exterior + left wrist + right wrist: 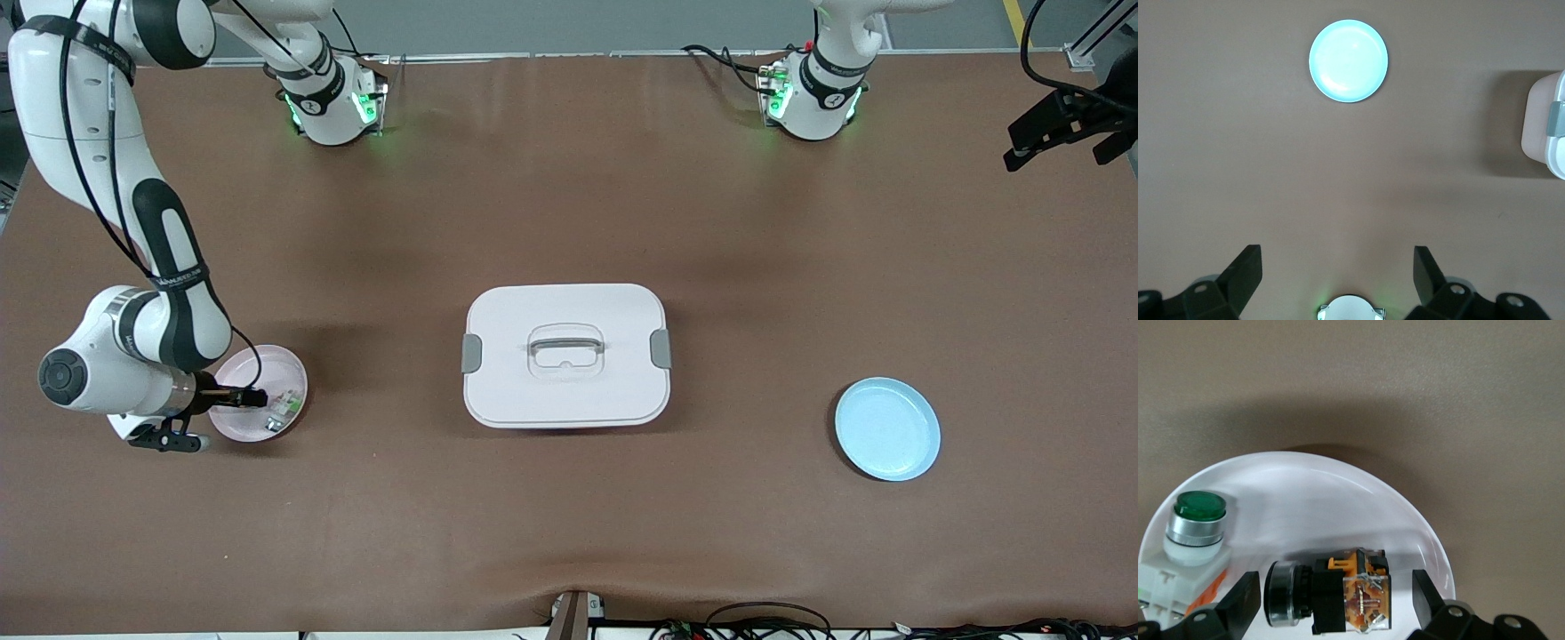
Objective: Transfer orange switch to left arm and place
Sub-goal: 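Close the right gripper on the orange-topped black switch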
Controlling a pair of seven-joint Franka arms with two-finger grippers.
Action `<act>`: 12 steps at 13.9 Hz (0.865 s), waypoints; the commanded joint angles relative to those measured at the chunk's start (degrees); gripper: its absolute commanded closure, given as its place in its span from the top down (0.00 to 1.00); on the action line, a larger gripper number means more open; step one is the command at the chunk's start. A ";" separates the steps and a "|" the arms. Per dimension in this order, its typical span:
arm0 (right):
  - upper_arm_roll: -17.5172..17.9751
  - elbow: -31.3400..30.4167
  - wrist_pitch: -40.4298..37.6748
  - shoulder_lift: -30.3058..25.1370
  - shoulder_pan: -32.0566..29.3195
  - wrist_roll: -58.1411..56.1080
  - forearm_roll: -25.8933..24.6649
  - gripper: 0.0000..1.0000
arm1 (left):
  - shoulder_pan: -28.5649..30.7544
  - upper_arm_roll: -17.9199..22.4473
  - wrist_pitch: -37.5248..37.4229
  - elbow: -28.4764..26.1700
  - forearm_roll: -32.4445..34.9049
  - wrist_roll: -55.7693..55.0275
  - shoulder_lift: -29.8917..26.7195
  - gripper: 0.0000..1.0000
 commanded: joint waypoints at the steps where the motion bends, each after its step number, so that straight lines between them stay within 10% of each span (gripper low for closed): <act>1: 0.25 0.04 0.38 0.25 -0.32 -0.20 1.03 0.92 | 0.22 -0.07 0.74 -0.80 0.24 1.00 -0.47 1.00; 6: 0.25 0.04 0.38 0.16 -0.32 -0.55 0.95 0.32 | 0.31 -0.25 0.39 -0.89 0.24 1.00 -1.26 1.00; 12: 0.33 1.26 -7.06 -1.77 -0.14 -0.21 1.12 0.27 | 0.05 -0.42 1.61 -1.59 0.24 1.00 -0.73 1.00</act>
